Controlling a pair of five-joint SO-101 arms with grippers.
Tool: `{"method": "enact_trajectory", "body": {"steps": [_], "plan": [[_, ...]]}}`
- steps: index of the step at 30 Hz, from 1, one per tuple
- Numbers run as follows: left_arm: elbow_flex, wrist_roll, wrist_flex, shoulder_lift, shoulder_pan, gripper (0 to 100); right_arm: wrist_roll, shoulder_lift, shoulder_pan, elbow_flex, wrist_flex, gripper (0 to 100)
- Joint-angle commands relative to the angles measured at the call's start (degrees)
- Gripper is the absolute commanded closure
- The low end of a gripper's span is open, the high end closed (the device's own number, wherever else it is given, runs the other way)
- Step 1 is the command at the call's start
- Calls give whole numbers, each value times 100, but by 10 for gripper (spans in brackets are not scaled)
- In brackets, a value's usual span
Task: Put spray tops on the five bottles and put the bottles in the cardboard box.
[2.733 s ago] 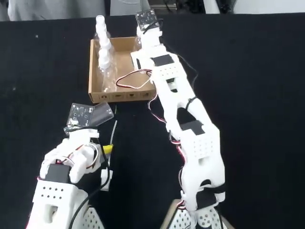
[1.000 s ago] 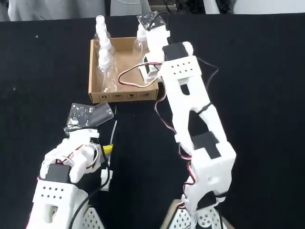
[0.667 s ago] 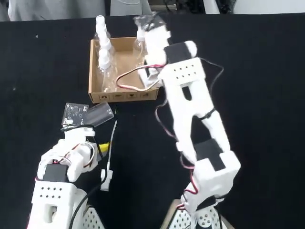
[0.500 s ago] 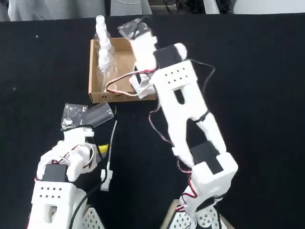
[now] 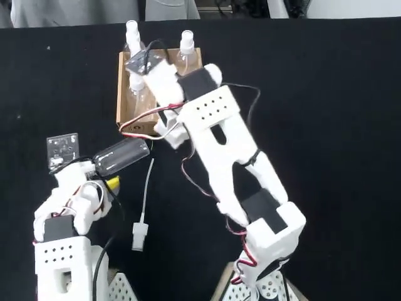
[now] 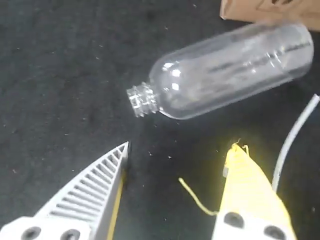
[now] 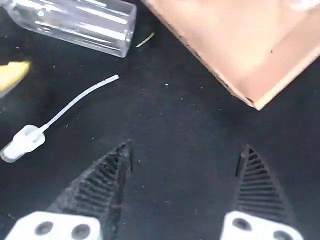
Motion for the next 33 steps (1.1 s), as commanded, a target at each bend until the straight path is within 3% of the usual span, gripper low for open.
{"method": "enact_trajectory", "body": {"steps": [1, 12, 33], "plan": [[-365, 97, -132, -88, -242, 719, 79, -778, -255, 66, 176, 723], [-338, 580, -571, -88, -1042, 719, 853, -1121, -862, 541, 105, 723], [-356, 774, -571, -88, -1095, 719, 2954, -1112, -1670, 1015, -888, 723]]}}
